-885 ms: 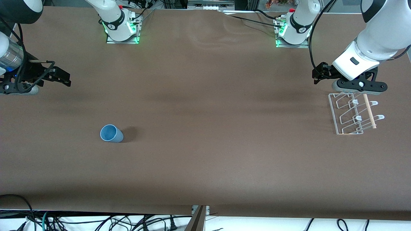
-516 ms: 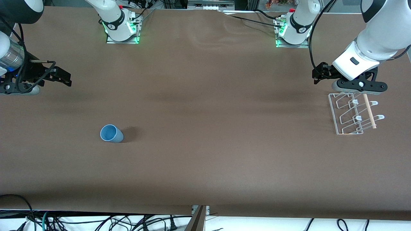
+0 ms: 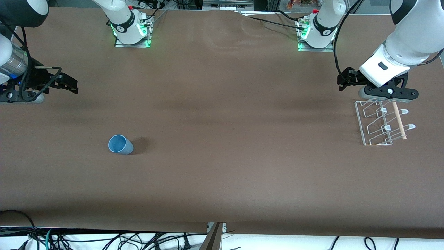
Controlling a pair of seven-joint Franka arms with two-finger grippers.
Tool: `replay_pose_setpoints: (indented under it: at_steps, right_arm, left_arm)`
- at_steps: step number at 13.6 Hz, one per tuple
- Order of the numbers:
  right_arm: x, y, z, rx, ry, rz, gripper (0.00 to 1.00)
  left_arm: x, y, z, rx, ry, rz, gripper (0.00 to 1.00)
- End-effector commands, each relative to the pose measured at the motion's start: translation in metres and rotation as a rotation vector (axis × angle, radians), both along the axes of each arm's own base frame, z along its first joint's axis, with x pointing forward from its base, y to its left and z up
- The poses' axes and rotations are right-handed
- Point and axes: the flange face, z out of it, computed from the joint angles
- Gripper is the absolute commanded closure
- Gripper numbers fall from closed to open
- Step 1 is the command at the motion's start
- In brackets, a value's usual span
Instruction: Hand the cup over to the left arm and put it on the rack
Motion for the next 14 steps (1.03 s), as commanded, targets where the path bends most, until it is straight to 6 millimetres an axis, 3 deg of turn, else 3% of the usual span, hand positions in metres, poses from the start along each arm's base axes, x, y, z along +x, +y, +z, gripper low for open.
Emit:
replay_pose_setpoints:
  at_steps: [1,6,10,12,14]
  right_arm:
    - [0.003,0.002,-0.012,0.013,0.031,0.009,0.01]
    - [0.033,-0.002,-0.076,0.017,0.081,0.101,0.01]
    - [0.068,-0.017,-0.176,0.008,0.111,0.137,0.01]
    - [0.080,-0.023,-0.214,0.007,0.096,0.145,0.01]
    - [0.086,-0.023,-0.235,0.006,0.087,0.150,0.01]
  left_arm:
    - [0.004,-0.002,0.005,0.011,-0.006,0.001,0.00]
    - [0.004,-0.002,0.006,0.010,-0.009,0.001,0.00]
    - [0.004,-0.002,0.005,0.010,-0.009,0.002,0.00]
    - [0.005,-0.001,0.005,0.010,-0.009,0.004,0.00]
    - [0.005,-0.001,0.004,0.011,-0.007,0.004,0.00]
